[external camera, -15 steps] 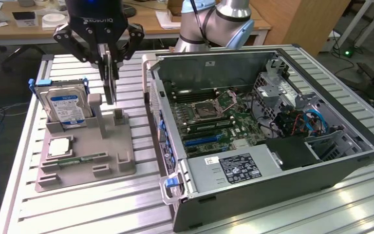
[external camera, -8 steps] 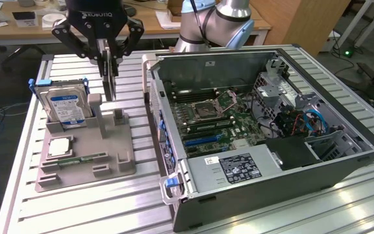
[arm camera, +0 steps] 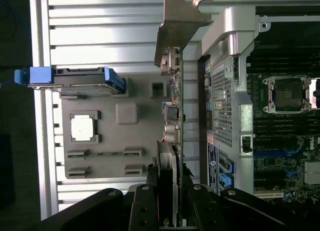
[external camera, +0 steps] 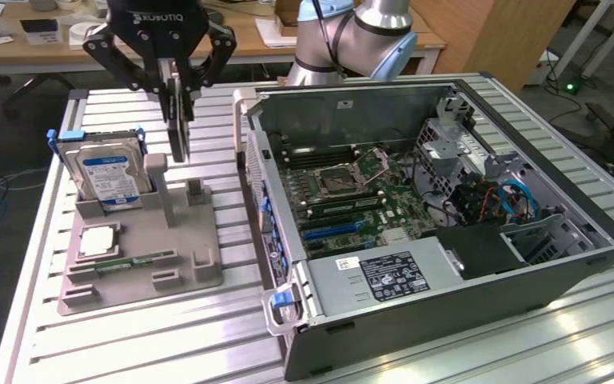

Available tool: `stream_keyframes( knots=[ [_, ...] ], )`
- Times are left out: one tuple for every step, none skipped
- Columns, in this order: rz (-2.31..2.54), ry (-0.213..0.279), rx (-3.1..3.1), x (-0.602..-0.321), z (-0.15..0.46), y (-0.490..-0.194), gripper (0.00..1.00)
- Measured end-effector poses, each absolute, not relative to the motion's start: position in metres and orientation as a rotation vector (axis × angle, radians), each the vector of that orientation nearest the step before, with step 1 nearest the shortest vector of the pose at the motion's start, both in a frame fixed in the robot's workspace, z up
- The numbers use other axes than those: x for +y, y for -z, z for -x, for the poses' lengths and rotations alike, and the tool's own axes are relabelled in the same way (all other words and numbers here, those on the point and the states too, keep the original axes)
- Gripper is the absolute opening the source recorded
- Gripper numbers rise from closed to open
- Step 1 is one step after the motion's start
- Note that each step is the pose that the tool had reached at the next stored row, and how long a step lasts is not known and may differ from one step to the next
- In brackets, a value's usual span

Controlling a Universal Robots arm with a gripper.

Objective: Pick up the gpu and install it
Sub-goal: 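Pick up the gpu and move the gpu toward the slot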

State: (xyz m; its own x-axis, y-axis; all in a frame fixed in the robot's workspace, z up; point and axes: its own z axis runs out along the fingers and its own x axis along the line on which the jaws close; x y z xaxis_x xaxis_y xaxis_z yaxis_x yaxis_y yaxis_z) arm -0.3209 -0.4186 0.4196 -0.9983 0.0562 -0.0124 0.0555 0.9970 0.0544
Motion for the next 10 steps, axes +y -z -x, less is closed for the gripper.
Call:
stream_keyframes(
  knots=[
    [-0.087,-0.084,3.125,-0.4186,0.3209,-0.4203,0.27],
    [-0.087,-0.084,3.125,-0.4186,0.3210,-0.4210,0.27],
    [-0.087,-0.084,3.125,-0.4186,0.3209,-0.4217,0.27],
    [-0.087,-0.085,3.125,-0.4186,0.3209,-0.4224,0.27],
    [-0.087,-0.085,3.125,-0.4186,0.3209,-0.4231,0.27],
    [-0.087,-0.085,3.125,-0.4186,0.3209,-0.4238,0.27],
    [-0.087,-0.084,3.125,-0.4186,0.3209,-0.4246,0.27],
    [-0.088,-0.084,3.125,-0.4186,0.3209,-0.4253,0.27],
    [-0.087,-0.084,3.125,-0.4186,0.3209,-0.4259,0.27],
    [-0.087,-0.085,3.125,-0.4186,0.3209,-0.4266,0.27]
  ],
)
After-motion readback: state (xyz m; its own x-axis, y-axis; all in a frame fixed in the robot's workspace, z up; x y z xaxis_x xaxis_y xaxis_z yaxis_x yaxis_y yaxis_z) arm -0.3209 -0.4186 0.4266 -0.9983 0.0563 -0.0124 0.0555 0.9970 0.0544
